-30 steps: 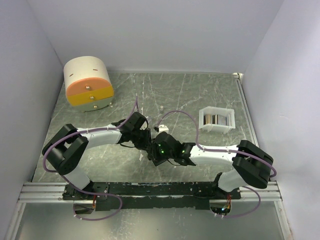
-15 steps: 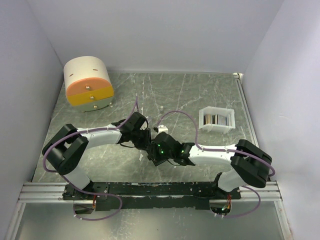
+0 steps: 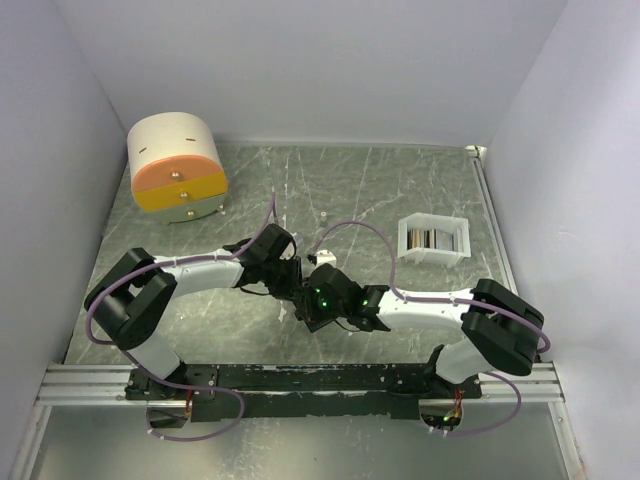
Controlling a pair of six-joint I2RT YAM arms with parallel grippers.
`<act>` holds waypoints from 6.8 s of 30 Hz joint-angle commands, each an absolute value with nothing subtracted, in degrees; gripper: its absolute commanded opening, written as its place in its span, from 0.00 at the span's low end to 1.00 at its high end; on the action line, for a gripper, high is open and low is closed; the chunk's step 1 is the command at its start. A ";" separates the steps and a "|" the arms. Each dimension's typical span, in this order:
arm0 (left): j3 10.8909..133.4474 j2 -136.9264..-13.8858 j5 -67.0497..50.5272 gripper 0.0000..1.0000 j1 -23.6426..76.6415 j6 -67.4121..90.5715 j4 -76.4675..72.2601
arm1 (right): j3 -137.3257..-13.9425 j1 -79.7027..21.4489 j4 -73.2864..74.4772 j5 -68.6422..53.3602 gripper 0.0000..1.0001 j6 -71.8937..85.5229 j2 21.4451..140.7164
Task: Put the credit cards into the card holder
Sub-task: Close the card holder at the center of the board.
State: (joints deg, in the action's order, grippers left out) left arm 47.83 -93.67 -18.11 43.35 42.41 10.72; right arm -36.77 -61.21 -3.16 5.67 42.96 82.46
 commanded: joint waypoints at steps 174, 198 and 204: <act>49.89 -96.42 -9.95 0.25 43.10 41.50 16.64 | -31.92 -54.94 -3.88 7.39 0.00 47.20 81.87; 49.94 -96.42 -9.60 0.26 43.11 41.62 17.17 | -28.74 -54.46 -3.77 4.31 0.00 49.66 81.16; 49.92 -96.54 -9.84 0.25 43.13 41.70 16.90 | -30.32 -54.33 -3.85 1.97 0.00 51.67 79.37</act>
State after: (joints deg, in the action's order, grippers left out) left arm 49.98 -94.70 -11.57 43.20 42.44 16.08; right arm -30.46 -54.46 -8.27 3.84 50.41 80.64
